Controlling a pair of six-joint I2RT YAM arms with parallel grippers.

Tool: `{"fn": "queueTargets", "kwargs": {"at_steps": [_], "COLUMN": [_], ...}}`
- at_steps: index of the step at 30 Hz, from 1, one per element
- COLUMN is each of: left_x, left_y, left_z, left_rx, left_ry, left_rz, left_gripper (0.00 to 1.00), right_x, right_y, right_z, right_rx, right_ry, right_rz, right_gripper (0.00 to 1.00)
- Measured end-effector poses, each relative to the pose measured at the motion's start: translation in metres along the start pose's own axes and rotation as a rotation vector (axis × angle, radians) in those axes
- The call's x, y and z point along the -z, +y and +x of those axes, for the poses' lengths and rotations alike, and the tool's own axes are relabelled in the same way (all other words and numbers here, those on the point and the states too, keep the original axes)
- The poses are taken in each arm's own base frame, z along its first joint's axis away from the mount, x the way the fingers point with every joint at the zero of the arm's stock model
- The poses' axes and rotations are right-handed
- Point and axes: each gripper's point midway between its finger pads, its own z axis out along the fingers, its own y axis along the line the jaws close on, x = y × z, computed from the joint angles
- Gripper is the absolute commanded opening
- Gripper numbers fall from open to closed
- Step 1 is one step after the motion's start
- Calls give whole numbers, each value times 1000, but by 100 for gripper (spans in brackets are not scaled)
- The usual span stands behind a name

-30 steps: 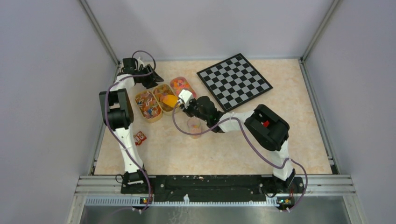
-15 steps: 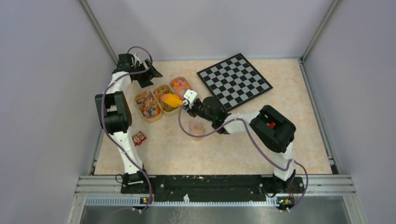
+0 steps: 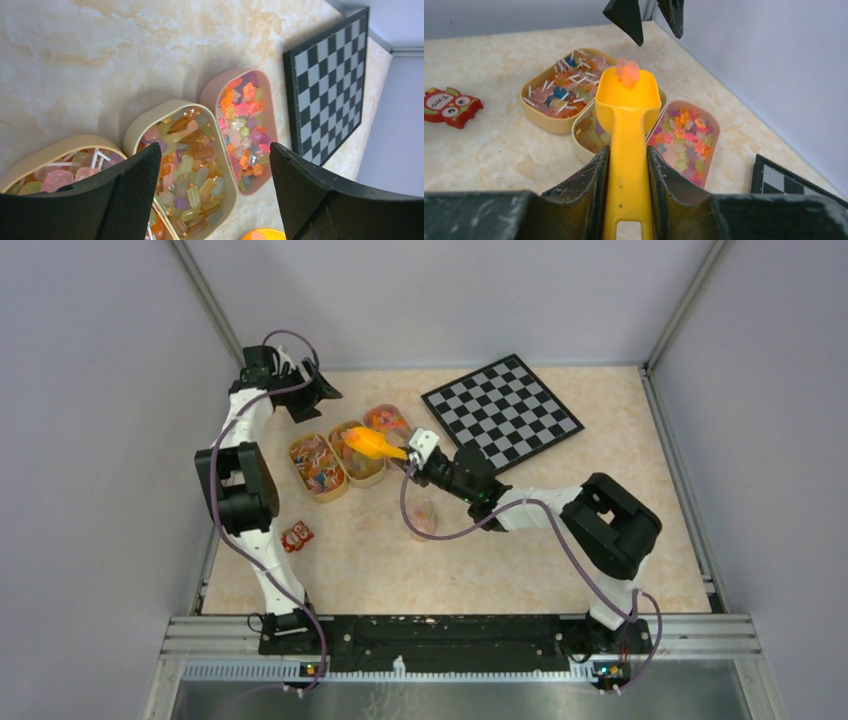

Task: Pack the candies
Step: Scoop the fake candies from the storage box.

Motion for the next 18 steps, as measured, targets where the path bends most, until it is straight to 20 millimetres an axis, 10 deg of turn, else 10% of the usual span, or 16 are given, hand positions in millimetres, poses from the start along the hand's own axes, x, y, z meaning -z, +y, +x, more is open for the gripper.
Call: {"fn": "queueTargets", "kwargs": {"at_steps": [11,18], "left_x": [73,114], "left_y": [-74,-104], "left_z": [-25,-5], "left_rx": [-75,-116], "left_ry": [-100,-109], "left_rz": [146,223], "left_gripper": [79,75], "right_x": [50,100], "right_y": [-12,-23], "right_z": [-60,-94], "right_rx": [24,65], "right_ry": [-151,-205], "right_rz": [48,83], "right_gripper": [0,0]}}
